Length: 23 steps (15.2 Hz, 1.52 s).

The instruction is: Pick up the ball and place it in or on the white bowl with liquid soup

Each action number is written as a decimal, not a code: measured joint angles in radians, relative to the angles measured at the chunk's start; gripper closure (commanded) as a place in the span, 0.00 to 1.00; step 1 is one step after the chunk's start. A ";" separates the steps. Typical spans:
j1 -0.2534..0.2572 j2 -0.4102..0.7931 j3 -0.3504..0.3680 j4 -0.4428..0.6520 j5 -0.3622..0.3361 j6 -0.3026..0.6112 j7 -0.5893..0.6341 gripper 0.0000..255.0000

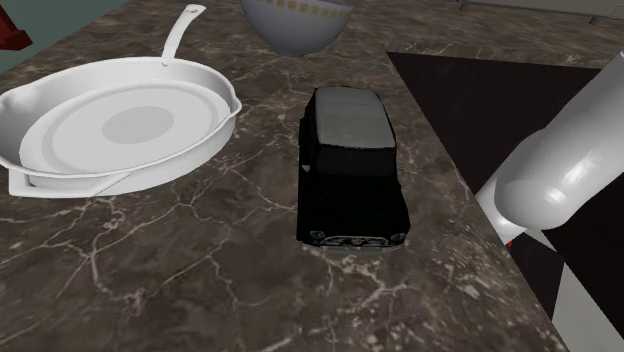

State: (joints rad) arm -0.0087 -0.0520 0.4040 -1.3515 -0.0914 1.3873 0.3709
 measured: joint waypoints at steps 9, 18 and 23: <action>-0.007 -0.057 -0.012 -0.150 0.024 0.099 -0.008 1.00; -0.007 -0.058 -0.013 -0.152 0.025 0.100 -0.008 0.00; 0.005 0.009 0.008 0.047 -0.005 -0.038 0.008 0.00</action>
State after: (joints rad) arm -0.0038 -0.0428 0.4116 -1.3042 -0.0965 1.3489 0.3786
